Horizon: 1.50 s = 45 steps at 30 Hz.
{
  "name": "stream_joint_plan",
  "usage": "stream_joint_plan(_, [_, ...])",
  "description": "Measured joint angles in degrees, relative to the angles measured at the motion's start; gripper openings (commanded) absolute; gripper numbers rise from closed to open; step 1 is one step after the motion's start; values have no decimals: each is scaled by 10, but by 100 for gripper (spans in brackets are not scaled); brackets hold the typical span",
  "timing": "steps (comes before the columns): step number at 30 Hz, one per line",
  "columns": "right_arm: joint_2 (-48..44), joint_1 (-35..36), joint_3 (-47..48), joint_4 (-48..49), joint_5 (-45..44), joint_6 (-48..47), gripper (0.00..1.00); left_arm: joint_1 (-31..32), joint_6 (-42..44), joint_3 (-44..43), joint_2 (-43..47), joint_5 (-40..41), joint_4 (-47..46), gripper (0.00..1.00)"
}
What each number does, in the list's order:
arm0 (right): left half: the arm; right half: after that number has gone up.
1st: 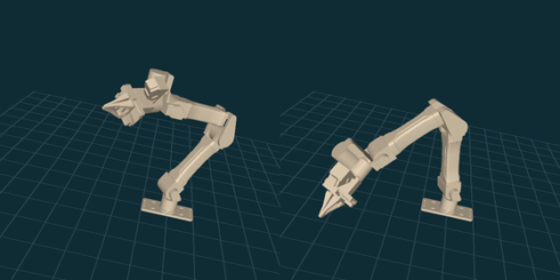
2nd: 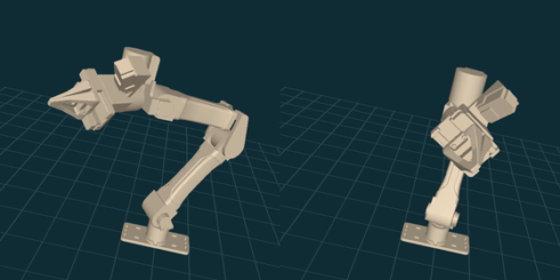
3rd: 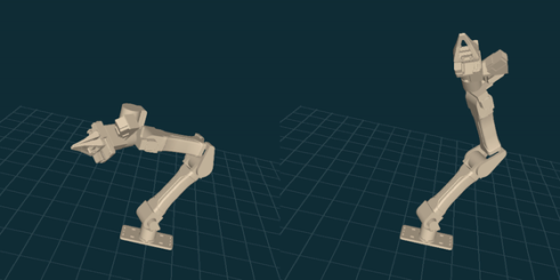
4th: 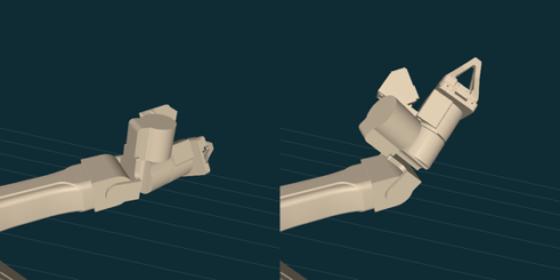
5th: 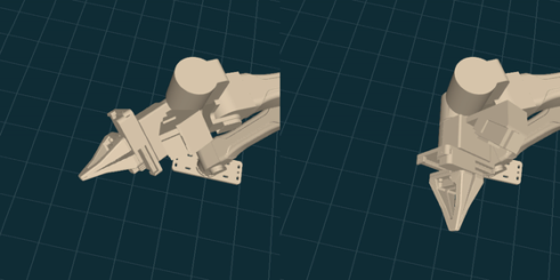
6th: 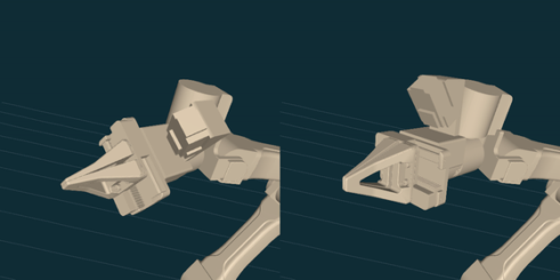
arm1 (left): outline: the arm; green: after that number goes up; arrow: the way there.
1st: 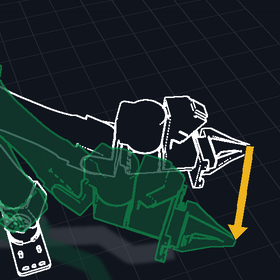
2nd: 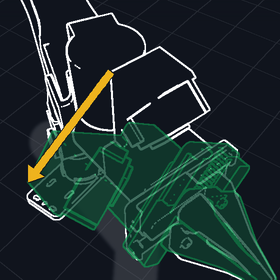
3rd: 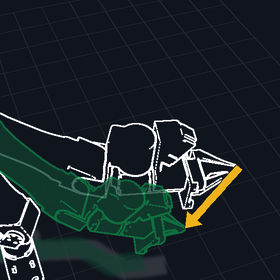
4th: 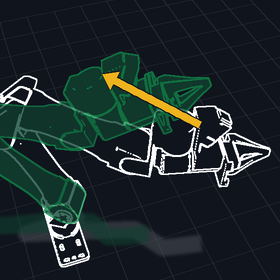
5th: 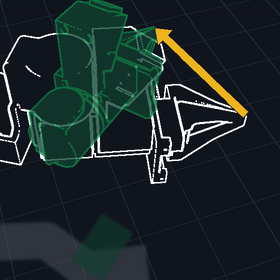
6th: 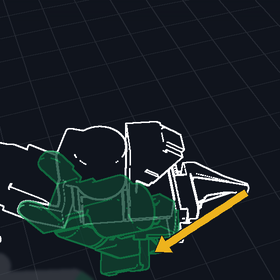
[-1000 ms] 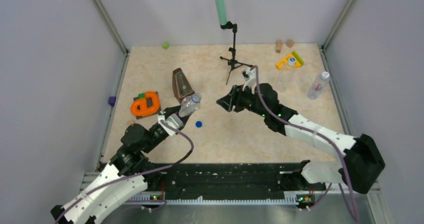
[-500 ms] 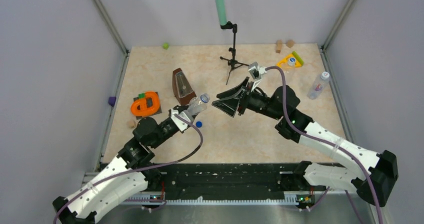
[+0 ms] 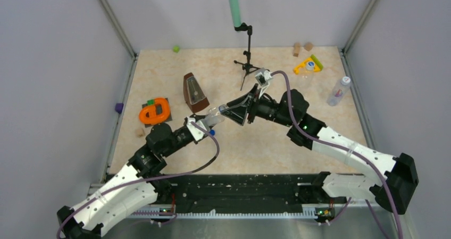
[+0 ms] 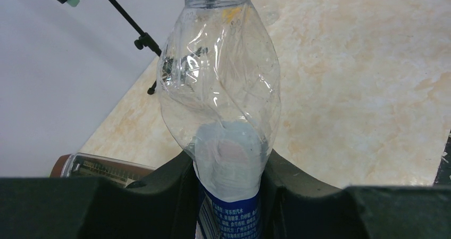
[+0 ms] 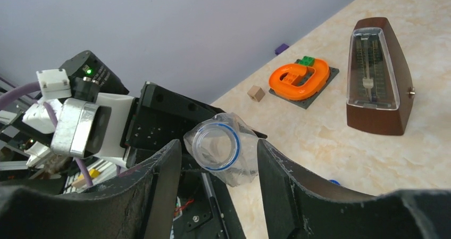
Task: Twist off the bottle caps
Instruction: Place the plastic bottle at the center of the board.
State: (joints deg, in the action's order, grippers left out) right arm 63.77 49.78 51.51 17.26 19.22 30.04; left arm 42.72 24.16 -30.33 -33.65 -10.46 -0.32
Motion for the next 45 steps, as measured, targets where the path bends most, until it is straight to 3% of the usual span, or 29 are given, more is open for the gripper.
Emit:
stream_joint_plan(4, [12,0,1,-2,3,0,46,0,0,0,0,-10,0,0])
stream_joint_plan(6, [20,2,4,-2,10,-2,33,0,0,0,-2,-16,3,0])
stream_joint_plan(11, [31,6,19,-14,13,-14,12,-3,-2,-1,-10,-23,4,0])
stream_joint_plan(13, [31,6,19,-14,12,-17,3,-3,-2,-1,-10,-21,4,5])
stream_joint_plan(18, [31,6,19,-15,12,-21,0,-3,-3,-1,-10,-19,3,37])
stream_joint_plan(19, [31,6,19,-15,12,-22,0,-3,-3,-1,-10,-19,2,56])
stream_joint_plan(20, [31,6,19,-15,12,-22,0,-3,-4,-1,-10,-18,1,92])
stream_joint_plan(21, [31,6,19,-14,10,-25,0,-4,-5,-1,-10,-17,2,98])
stream_joint_plan(28, [31,7,20,-49,-14,-39,0,-3,-7,-1,-22,-8,-9,99])
stream_joint_plan(34, [43,8,56,-116,-101,-67,0,-3,-10,-1,-16,31,-9,99])
stream_joint_plan(40, [109,8,162,-204,-196,-111,0,-3,-105,-2,-6,166,-15,99])
stream_joint_plan(45, [181,1,241,-260,-250,-141,0,-3,-214,-57,-35,285,51,99])
